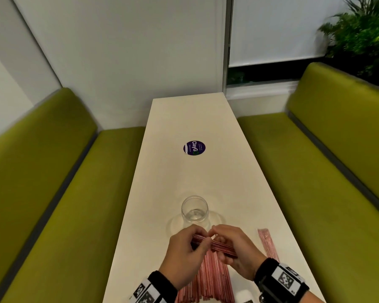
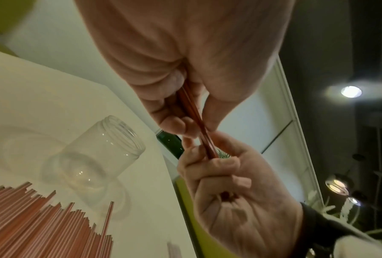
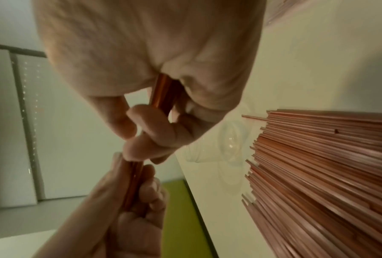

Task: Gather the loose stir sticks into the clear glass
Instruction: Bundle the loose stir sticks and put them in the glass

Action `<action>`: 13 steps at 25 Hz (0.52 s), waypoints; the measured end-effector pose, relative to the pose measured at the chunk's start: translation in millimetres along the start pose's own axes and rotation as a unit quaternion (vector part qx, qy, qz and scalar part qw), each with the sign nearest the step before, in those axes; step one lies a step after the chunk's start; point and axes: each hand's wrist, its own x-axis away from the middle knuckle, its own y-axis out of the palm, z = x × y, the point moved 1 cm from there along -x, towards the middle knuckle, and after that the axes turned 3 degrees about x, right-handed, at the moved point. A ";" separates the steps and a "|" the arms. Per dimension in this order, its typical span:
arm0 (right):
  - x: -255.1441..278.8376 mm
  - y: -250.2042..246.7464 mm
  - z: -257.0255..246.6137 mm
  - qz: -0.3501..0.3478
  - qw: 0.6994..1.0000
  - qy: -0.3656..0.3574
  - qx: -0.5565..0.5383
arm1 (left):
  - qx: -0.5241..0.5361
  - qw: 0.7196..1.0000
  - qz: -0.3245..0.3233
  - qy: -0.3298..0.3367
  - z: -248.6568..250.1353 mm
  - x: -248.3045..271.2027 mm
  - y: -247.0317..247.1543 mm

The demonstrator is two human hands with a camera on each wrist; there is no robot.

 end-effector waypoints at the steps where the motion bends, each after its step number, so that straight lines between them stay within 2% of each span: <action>1: -4.4 2.2 1.2 0.007 1.000 -0.002 0.001 | -0.001 1.000 -0.001 -0.012 1.3 -3.0 0.2; 3: -14.8 -1.3 3.4 0.036 0.999 -0.012 0.010 | -0.028 0.999 0.004 -0.022 5.0 -14.3 -6.6; 5: -25.6 -14.8 4.9 0.096 0.995 -0.006 0.042 | -0.107 0.993 0.046 0.010 8.7 -36.3 -22.9; 7: -31.5 -30.4 9.1 0.139 0.985 0.015 0.099 | -0.216 0.969 0.096 0.069 12.2 -66.6 -41.2; 8: -33.1 -37.1 11.8 0.144 0.981 0.028 0.125 | -0.269 0.956 0.088 0.080 13.3 -83.3 -47.1; 10: -33.5 -44.9 17.1 0.138 0.976 0.056 0.158 | -0.374 0.926 0.009 0.054 8.9 -116.4 -47.5; 13: -33.5 -49.2 20.6 0.123 0.975 0.077 0.170 | -0.494 0.855 -0.154 0.011 -4.2 -147.9 -27.2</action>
